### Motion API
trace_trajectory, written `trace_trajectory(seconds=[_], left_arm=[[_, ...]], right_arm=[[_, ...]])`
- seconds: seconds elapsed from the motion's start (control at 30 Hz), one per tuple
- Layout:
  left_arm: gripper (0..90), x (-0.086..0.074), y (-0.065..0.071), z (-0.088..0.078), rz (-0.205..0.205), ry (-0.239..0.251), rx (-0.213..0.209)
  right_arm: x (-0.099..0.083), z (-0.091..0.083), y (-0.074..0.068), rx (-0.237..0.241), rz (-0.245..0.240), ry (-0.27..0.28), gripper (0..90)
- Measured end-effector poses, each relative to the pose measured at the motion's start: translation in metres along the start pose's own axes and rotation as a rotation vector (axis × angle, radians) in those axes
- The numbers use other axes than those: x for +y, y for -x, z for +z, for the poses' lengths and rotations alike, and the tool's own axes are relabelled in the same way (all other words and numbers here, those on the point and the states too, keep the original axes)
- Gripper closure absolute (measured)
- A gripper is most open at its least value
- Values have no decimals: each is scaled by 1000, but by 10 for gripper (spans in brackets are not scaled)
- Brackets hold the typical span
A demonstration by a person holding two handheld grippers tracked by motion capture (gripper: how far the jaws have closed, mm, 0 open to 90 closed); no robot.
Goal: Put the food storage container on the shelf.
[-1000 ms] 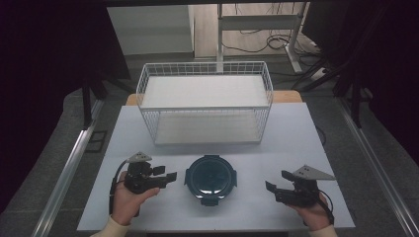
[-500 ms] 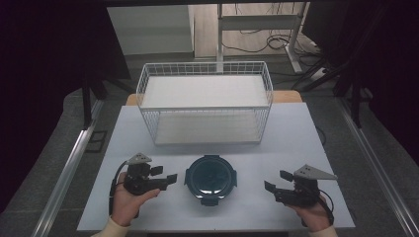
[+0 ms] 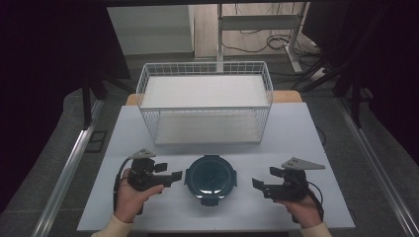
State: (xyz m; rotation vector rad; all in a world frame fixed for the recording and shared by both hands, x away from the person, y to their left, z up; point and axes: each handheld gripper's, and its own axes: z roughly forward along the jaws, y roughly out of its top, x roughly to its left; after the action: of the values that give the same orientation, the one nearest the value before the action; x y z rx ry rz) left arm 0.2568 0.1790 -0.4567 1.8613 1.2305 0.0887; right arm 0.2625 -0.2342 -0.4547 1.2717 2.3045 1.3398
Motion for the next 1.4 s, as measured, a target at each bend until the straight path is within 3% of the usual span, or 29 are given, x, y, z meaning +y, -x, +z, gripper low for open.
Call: trace_trajectory(seconds=[0.23, 0.5, 0.6, 0.63, 0.83, 1.27, 1.3, 1.4], left_arm=[[216, 0, -6, 5, -60, -14, -13], [185, 3, 0, 15, -80, -27, -52], [181, 1, -1, 17, -86, -32, -61], [180, 0, -3, 19, -97, -34, -69], [180, -6, -7, 28, -135, -58, -110], [179, -7, -7, 40, -145, -82, -130], [177, -9, -9, 44, -166, -91, -155], [170, -11, -9, 48, -166, -107, -134]], right_arm=[[10, 20, -8, 44, 42, -21, 143], [24, 40, -17, 79, 94, -56, 126], [22, 44, -17, 93, 114, -51, 125], [18, 51, -17, 98, 127, -77, 118], [10, 60, -16, 107, 156, -100, 117], [6, 81, -23, 132, 196, -150, 106], [5, 83, -24, 134, 199, -158, 102], [3, 86, -25, 138, 199, -171, 96]])
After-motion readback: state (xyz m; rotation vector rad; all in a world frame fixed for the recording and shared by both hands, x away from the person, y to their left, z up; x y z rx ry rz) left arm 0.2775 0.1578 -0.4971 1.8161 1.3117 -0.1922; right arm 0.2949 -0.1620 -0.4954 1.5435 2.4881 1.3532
